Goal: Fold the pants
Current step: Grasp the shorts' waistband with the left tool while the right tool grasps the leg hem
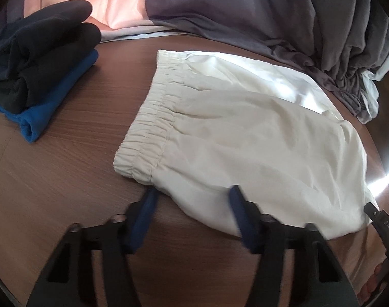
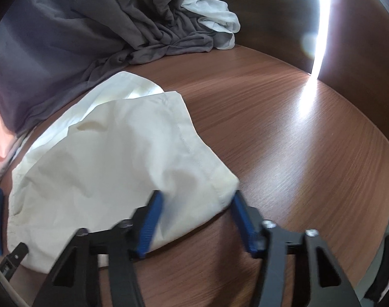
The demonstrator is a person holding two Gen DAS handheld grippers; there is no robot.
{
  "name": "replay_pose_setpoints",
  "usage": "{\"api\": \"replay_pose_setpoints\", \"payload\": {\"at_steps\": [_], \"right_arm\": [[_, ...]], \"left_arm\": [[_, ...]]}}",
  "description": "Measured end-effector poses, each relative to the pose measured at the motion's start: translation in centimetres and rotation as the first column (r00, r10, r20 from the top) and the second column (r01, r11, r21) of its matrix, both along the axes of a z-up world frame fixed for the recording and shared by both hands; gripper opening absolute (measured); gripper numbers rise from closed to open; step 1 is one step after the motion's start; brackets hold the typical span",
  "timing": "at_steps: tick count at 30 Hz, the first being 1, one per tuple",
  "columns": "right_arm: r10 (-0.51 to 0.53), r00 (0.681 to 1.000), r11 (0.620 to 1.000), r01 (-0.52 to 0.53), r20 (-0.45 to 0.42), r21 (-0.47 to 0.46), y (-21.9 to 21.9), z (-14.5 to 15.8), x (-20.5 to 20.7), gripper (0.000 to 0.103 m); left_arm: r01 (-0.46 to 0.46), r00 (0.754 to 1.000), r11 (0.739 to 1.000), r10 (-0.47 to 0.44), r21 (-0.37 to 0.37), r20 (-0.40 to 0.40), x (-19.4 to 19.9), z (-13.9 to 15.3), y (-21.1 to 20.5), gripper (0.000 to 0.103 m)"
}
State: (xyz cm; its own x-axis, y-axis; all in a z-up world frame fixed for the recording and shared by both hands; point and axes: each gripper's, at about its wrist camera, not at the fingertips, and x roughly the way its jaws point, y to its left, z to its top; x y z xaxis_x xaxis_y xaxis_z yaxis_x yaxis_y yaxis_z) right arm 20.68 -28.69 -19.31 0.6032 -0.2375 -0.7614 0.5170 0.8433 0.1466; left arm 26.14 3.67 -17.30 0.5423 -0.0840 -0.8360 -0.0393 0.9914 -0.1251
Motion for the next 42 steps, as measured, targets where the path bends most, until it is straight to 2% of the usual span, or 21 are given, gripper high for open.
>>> {"api": "replay_pose_setpoints", "payload": {"at_steps": [1, 3, 4, 10, 17, 22, 26, 30, 37, 42], "right_arm": [[0.001, 1.000, 1.000, -0.001, -0.002, -0.003, 0.0, 0.1, 0.0, 0.034], [0.011, 1.000, 1.000, -0.011, -0.004, -0.015, 0.0, 0.4, -0.1, 0.023], [0.018, 1.000, 1.000, -0.018, -0.001, -0.022, 0.1, 0.6, -0.1, 0.016], [0.053, 0.998, 0.997, -0.050, 0.039, -0.063, 1.1, 2.6, -1.4, 0.012], [0.064, 0.997, 0.995, -0.060, 0.048, -0.079, 2.1, 4.8, -4.1, 0.010], [0.073, 0.996, 0.994, -0.069, 0.042, -0.090, 2.8, 6.5, -6.2, 0.010], [0.053, 0.998, 0.997, -0.055, -0.029, -0.047, 2.7, 5.4, -7.0, 0.010], [0.055, 0.995, 0.998, -0.056, -0.079, -0.015, 3.2, 5.1, -8.3, 0.010], [0.061, 0.998, 0.997, -0.060, 0.022, -0.046, 3.9, 8.9, -10.1, 0.010], [0.065, 0.994, 0.996, -0.058, 0.090, -0.071, 4.4, 11.0, -9.9, 0.010]], "left_arm": [[0.012, 1.000, 1.000, -0.012, 0.004, 0.000, -0.1, 0.1, 0.0, 0.041], [0.031, 0.999, 0.999, -0.031, 0.007, 0.009, -0.2, 0.3, -0.1, 0.024], [0.041, 0.999, 0.999, -0.041, 0.016, 0.018, -0.4, 0.4, -0.2, 0.021], [0.079, 0.995, 0.997, -0.080, 0.016, 0.065, -1.1, 1.4, 0.0, 0.006], [0.110, 0.989, 0.994, -0.110, 0.002, 0.098, -2.9, 3.6, 0.6, 0.003], [0.124, 0.990, 0.992, -0.123, 0.004, 0.071, -3.7, 4.3, 0.9, 0.003], [0.121, 0.992, 0.993, -0.121, 0.005, 0.020, -4.4, 3.6, 1.2, 0.003], [0.123, 0.992, 0.992, -0.123, 0.006, 0.029, -5.4, 4.4, 1.4, 0.003], [0.124, 0.989, 0.992, -0.122, -0.024, 0.083, -6.0, 7.1, 1.8, 0.003], [0.113, 0.986, 0.993, -0.107, -0.045, 0.129, -5.4, 8.9, 2.3, 0.003]]}}
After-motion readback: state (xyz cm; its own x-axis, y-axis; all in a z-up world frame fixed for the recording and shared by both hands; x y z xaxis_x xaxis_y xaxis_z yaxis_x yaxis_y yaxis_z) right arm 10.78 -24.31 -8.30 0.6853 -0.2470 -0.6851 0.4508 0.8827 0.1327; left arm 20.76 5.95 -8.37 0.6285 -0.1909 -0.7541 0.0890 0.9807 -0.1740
